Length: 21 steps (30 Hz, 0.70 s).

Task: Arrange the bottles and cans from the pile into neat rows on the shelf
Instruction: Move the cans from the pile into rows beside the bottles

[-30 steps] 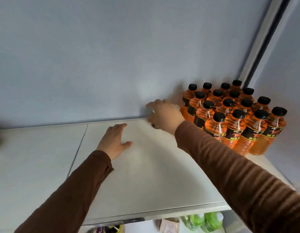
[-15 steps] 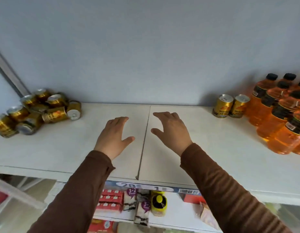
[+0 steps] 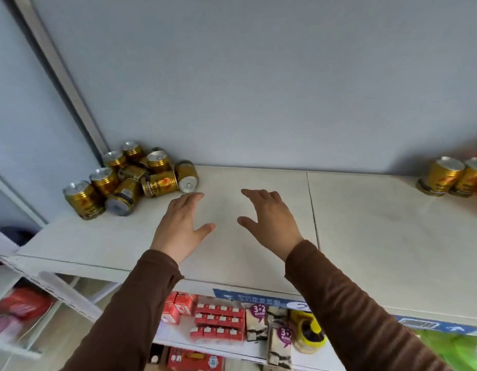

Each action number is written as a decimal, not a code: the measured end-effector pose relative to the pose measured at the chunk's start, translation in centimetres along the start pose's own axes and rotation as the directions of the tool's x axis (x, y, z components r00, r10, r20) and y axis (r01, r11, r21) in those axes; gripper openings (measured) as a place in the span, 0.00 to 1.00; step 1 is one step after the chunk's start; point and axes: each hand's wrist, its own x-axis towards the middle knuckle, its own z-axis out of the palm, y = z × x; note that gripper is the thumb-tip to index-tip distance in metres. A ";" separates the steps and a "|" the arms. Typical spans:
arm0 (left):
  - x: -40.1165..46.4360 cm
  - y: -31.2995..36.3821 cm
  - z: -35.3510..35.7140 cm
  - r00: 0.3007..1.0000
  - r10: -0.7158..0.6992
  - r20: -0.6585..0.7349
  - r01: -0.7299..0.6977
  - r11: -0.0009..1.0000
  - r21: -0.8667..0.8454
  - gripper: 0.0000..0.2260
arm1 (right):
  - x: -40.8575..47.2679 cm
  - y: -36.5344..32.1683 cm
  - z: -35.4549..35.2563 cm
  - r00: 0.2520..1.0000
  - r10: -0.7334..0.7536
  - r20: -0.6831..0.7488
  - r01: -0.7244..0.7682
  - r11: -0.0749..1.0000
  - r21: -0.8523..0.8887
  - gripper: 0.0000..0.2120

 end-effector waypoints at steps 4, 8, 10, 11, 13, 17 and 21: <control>0.6 -3.5 -1.1 0.998 -0.054 -0.010 0.054 0.998 0.030 0.32 | 3.3 -1.6 2.4 0.999 -0.043 0.014 0.042 0.998 0.046 0.30; 1.6 -7.7 -2.8 0.992 -0.120 -0.034 0.123 0.988 0.094 0.32 | 6.3 -3.6 5.0 0.999 -0.046 0.026 0.043 0.994 0.103 0.30; 2.3 -10.0 -3.6 0.986 -0.148 -0.075 0.156 0.980 0.124 0.32 | 7.7 -4.6 6.3 0.999 -0.030 0.032 0.026 0.992 0.127 0.31; 2.6 -11.2 -4.0 0.983 -0.157 -0.098 0.169 0.977 0.132 0.31 | 8.5 -5.1 7.0 0.999 -0.015 0.031 0.010 0.990 0.139 0.32; 3.3 -13.5 -4.5 0.973 -0.177 -0.148 0.199 0.968 0.152 0.31 | 10.0 -6.0 8.3 0.999 0.024 0.034 -0.029 0.986 0.164 0.32; 4.4 -17.5 -5.0 0.958 -0.236 -0.164 0.268 0.940 0.210 0.31 | 13.6 -7.7 11.0 0.986 0.153 0.064 -0.163 0.967 0.196 0.33; 4.8 -20.0 -4.4 0.974 -0.208 -0.092 0.224 0.950 0.217 0.29 | 16.5 -8.9 13.2 0.934 0.329 0.140 -0.357 0.888 0.291 0.37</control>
